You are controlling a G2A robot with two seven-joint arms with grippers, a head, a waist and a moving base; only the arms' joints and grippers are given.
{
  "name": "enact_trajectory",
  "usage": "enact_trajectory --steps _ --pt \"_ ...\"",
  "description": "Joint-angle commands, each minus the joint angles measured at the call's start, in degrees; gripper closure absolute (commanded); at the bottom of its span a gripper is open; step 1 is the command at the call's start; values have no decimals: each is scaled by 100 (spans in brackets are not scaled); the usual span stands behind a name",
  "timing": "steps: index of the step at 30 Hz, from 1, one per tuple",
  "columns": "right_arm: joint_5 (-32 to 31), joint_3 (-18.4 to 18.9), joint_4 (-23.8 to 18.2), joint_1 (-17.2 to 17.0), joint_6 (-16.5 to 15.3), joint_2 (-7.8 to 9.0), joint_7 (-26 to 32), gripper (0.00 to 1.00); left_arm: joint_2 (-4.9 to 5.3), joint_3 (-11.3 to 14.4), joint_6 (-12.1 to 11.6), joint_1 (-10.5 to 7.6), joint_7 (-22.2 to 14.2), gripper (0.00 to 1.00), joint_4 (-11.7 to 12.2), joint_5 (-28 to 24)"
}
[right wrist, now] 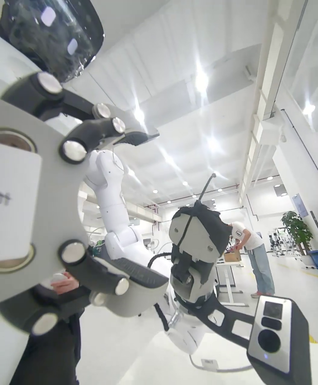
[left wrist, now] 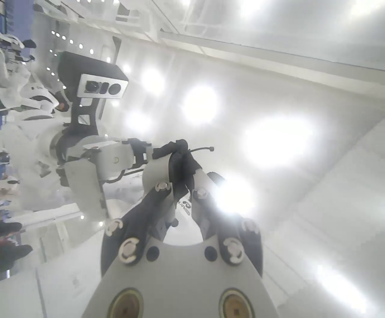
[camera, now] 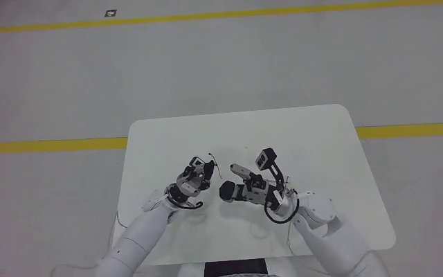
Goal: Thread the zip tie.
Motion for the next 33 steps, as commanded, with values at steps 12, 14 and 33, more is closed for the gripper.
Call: enact_trajectory --steps 12,14,33 --pt "453 -104 177 21 -6 -35 -102 67 -61 83 203 -10 -67 100 -41 -365" --pt "450 -126 180 33 -16 -39 -109 69 -61 83 203 -10 -67 100 -41 -365" --pt "266 -302 284 141 -75 -72 -384 75 -61 83 203 -10 -67 100 -41 -365"
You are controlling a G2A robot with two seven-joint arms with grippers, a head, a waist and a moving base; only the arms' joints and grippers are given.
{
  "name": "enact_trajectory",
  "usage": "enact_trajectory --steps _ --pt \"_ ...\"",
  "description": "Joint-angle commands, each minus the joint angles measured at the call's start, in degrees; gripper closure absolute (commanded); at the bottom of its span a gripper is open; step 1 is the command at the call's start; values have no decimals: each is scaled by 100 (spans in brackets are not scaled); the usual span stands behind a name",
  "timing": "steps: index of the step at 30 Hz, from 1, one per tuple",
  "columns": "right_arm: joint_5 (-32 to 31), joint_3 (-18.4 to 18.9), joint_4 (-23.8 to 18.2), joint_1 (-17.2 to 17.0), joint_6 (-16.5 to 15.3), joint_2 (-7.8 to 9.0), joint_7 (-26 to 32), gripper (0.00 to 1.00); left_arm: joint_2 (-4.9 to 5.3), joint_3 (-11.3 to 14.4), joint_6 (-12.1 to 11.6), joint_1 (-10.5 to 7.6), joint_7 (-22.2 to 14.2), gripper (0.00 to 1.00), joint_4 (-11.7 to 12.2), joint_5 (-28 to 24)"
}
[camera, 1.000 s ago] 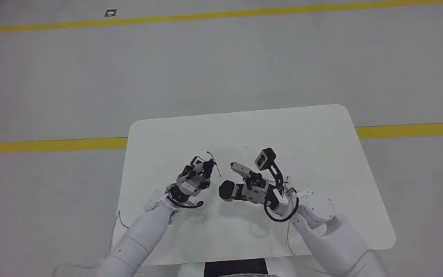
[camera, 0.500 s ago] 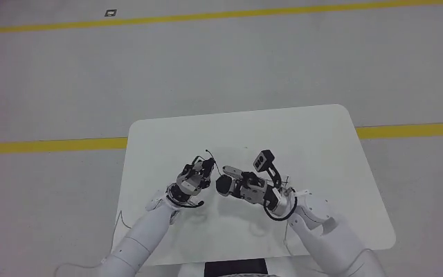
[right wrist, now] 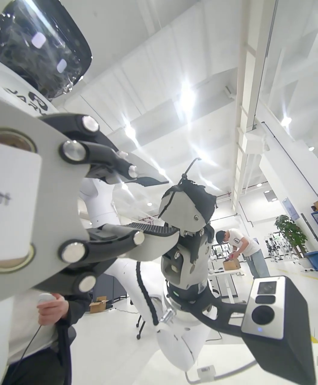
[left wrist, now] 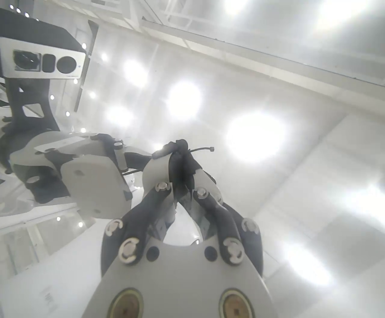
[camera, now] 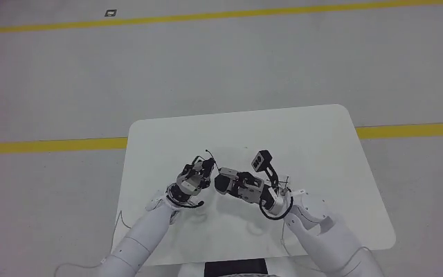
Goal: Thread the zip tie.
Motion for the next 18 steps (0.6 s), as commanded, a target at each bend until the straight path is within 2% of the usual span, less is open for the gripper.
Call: enact_trajectory --steps 1,12,18 --pt "-26 -6 -5 -2 -13 -3 -56 75 0 0 0 0 0 100 0 0" --pt "-64 -2 3 -19 -83 -14 -260 89 0 0 0 0 0 100 0 0" --pt "-79 19 7 -28 -88 -13 -290 100 0 0 0 0 0 100 0 0"
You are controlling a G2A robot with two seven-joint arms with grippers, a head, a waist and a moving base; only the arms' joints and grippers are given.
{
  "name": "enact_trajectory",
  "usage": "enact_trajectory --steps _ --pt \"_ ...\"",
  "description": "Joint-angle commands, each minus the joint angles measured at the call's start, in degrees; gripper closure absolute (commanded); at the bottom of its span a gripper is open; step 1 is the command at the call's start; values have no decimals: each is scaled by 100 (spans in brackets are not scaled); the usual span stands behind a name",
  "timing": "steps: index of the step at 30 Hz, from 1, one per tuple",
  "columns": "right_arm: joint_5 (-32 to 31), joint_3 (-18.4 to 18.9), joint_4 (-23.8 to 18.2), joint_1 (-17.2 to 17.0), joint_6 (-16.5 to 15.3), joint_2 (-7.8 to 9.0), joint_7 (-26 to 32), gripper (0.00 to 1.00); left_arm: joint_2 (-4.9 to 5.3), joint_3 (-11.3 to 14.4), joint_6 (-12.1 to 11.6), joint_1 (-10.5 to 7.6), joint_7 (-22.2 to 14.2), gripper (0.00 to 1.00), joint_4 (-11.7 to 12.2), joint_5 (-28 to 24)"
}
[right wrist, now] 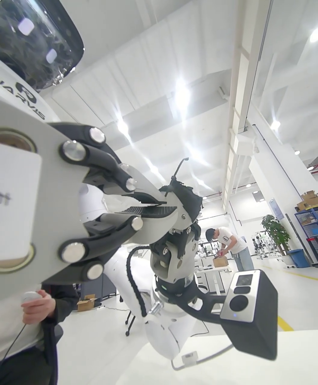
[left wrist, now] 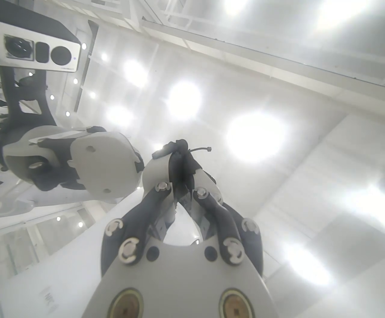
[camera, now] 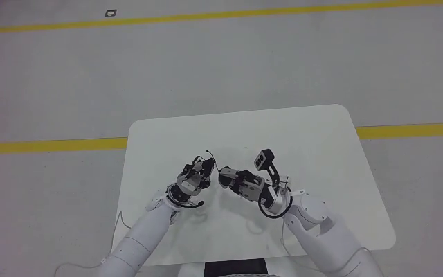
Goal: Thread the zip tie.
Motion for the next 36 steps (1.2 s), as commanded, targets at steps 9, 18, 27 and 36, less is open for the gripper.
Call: enact_trajectory --steps 9,18,27,36 --pt "-168 138 -7 -59 -6 32 -13 100 0 0 0 0 0 100 0 0" --pt "-339 365 -31 -176 44 82 -70 100 0 0 0 0 0 100 0 0" --pt "-466 515 -78 -282 141 118 -136 100 0 0 0 0 0 100 0 0" --pt "-574 628 -122 -368 178 148 -170 100 0 0 0 0 0 100 0 0"
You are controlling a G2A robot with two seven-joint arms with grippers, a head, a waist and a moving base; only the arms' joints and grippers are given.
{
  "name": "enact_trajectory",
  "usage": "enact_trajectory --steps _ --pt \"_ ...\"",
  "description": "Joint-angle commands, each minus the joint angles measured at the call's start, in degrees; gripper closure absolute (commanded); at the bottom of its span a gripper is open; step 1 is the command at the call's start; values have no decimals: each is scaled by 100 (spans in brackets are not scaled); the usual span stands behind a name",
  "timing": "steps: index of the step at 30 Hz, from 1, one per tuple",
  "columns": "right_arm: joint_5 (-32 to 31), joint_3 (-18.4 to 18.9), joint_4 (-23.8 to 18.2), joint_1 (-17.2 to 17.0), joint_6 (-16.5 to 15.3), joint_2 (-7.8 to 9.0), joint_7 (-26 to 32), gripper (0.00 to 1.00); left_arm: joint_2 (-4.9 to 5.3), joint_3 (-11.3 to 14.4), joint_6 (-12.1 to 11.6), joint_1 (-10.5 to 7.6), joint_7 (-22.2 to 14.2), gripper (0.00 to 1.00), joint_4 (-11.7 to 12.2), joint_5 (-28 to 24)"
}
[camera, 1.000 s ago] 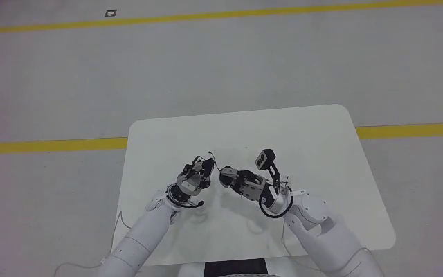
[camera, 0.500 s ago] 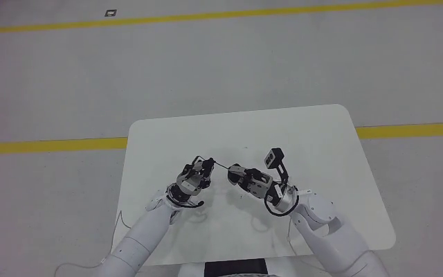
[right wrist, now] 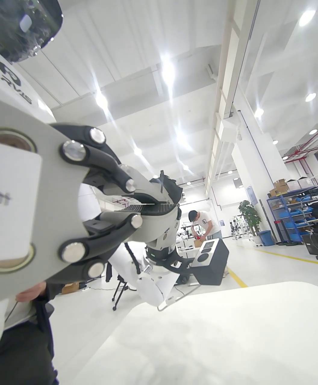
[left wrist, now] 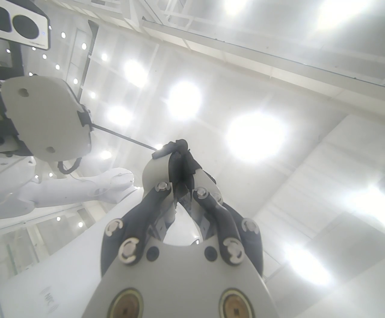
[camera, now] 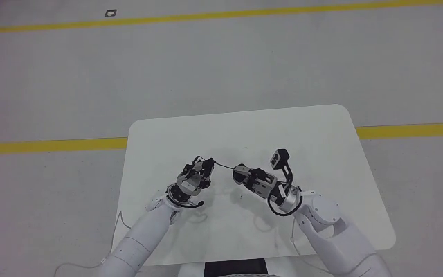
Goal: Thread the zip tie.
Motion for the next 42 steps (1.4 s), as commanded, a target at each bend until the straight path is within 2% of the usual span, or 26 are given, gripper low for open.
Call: enact_trajectory --steps 1,14,33,42 --pt "-35 22 -3 -11 9 6 -4 100 0 0 0 0 0 100 0 0" --pt "-90 199 -29 -85 18 42 -6 100 0 0 0 0 0 100 0 0" --pt "55 401 -99 -224 -260 65 14 100 0 0 0 0 0 100 0 0" --pt "135 407 -102 -229 -288 66 91 100 0 0 0 0 0 100 0 0"
